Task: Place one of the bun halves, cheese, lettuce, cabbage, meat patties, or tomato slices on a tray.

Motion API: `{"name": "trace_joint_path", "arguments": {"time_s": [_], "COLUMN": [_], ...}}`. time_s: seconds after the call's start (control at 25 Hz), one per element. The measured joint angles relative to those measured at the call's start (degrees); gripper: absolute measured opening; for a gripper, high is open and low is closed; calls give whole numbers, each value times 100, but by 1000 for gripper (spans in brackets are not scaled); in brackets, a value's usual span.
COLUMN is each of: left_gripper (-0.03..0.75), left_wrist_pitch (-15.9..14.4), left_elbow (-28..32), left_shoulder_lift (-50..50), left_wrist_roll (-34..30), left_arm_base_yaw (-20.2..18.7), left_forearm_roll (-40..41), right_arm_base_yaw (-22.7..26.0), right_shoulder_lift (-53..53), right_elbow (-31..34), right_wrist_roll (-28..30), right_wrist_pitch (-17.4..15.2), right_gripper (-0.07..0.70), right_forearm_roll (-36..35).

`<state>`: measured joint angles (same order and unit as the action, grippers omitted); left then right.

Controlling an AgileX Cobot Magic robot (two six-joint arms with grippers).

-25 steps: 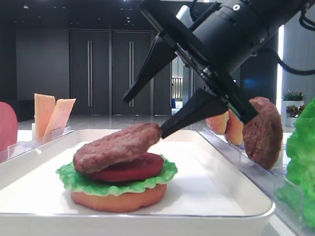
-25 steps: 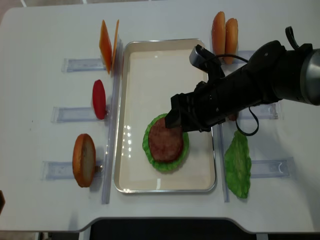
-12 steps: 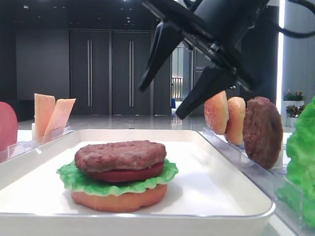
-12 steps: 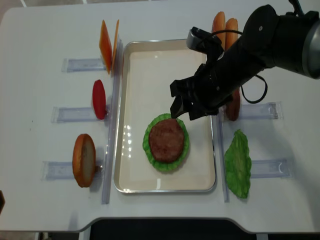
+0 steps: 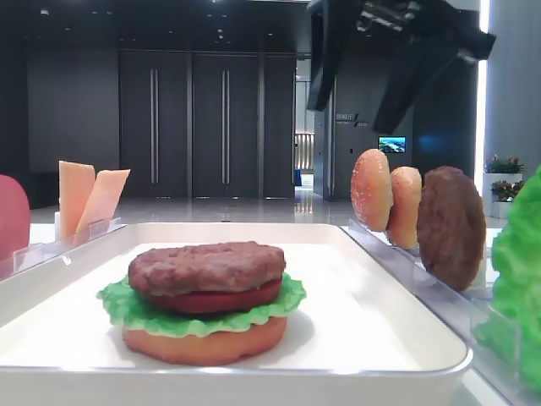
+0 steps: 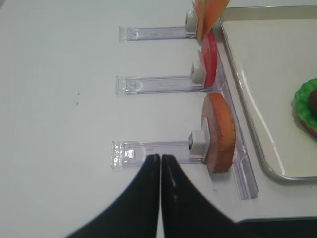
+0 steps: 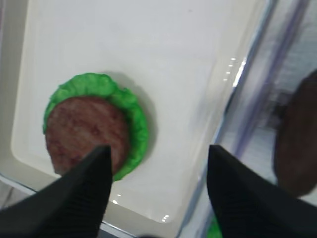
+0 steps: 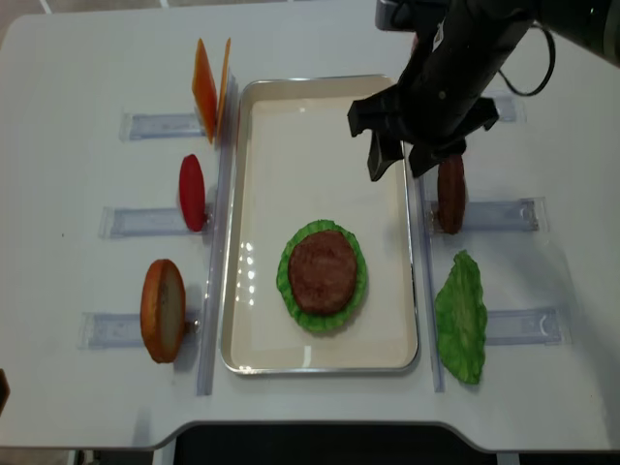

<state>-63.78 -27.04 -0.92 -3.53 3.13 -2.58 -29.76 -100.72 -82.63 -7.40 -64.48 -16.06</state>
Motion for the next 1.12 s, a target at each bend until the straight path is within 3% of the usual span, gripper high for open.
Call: {"name": "trace_joint_path", "arguments": {"time_s": [0.12,0.32,0.88,1.12], "left_gripper": [-1,-1,-1,-1], "left_wrist_pitch": [0,0,0,0], "left_elbow": [0,0,0,0], "left_shoulder_lift": [0,0,0,0], "left_wrist_roll": [0,0,0,0], "left_arm_base_yaw": [0,0,0,0], "left_forearm_roll": [0,0,0,0], "right_arm_base_yaw": [0,122,1985,2472], "right_shoulder_lift": [0,0,0,11], "right_elbow": [-397,-871,-1014,-1014], "right_wrist_roll": [-85,-207,85,343], "right_wrist_pitch": [-419,-523,-541,-548], "right_gripper": [407,407,405,405], "right_forearm_roll": [632,1427,1562,1562]}}
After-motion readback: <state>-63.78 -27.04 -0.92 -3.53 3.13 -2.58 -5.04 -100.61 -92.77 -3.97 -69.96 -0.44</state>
